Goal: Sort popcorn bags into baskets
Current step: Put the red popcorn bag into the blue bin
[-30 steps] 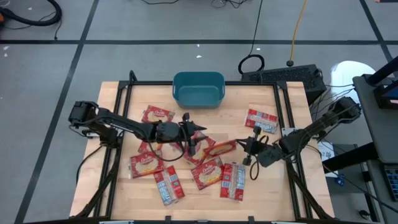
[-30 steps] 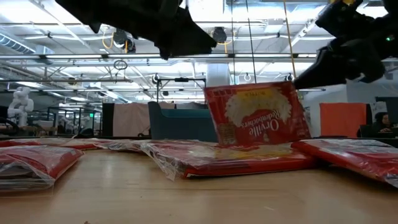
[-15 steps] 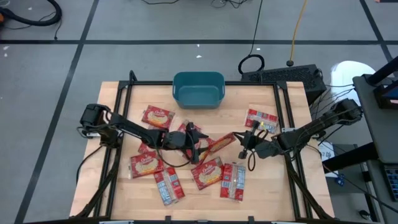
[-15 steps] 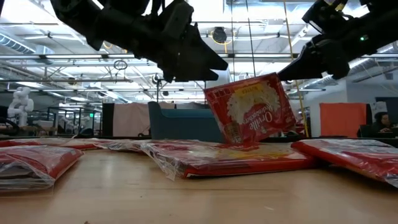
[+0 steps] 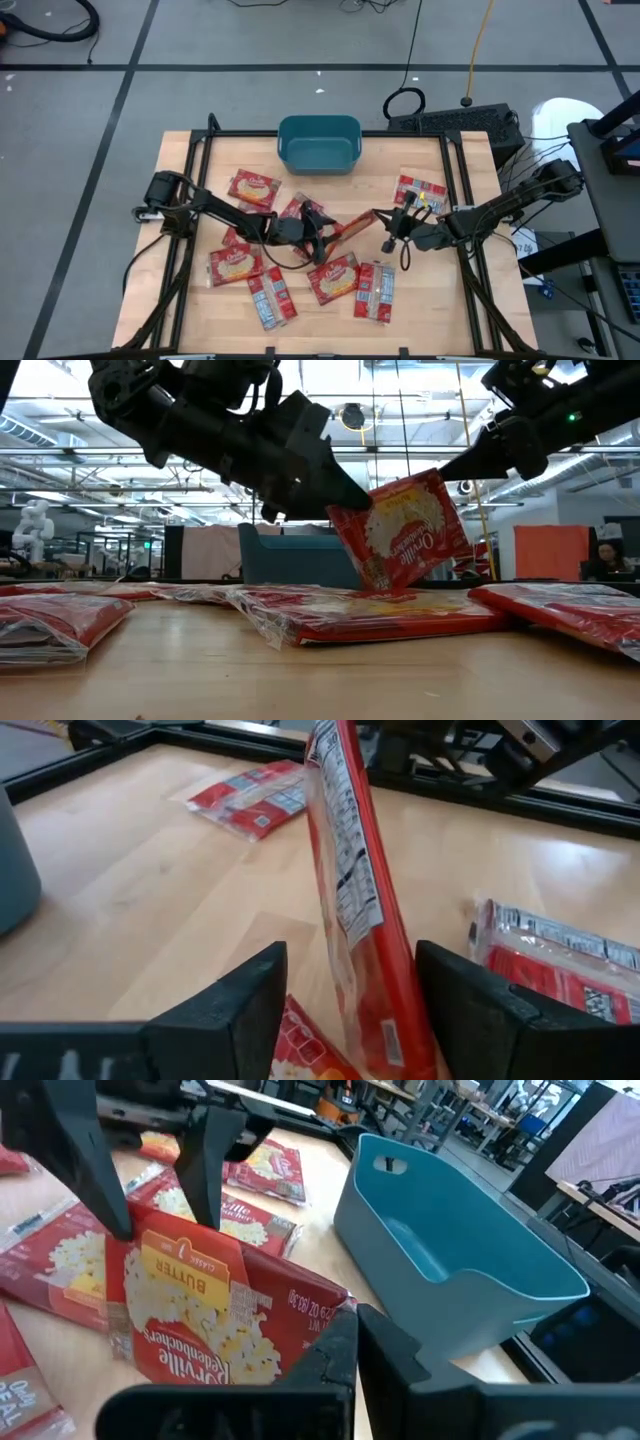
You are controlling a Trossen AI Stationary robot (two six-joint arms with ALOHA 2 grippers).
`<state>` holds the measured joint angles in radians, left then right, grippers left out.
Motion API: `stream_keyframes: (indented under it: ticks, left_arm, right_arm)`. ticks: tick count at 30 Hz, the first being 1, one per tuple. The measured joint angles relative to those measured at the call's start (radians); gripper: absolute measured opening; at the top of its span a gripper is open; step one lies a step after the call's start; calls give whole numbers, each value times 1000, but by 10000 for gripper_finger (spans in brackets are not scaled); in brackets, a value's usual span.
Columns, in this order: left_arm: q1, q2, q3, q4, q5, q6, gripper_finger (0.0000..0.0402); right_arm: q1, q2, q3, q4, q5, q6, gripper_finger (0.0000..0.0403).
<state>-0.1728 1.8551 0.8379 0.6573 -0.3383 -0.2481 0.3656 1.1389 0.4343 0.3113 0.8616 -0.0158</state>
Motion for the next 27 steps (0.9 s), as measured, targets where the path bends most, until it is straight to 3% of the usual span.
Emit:
stream_keyframes:
  ticks: [5,14,21,27]
  left_arm:
    - [2,8,0,-1,25,23,171]
    - [29,7,-1,28,68,61,13]
    - [34,1,-1,55,68,93,7]
    - [28,-30,-1,90,67,144,5]
  right_arm:
    - [0,0,0,27,0,-13,0]
    - [-1,0,0,63,11,-35,0]
    - [-1,-21,0,99,27,-106,11]
    - [2,-148,0,98,22,-146,82]
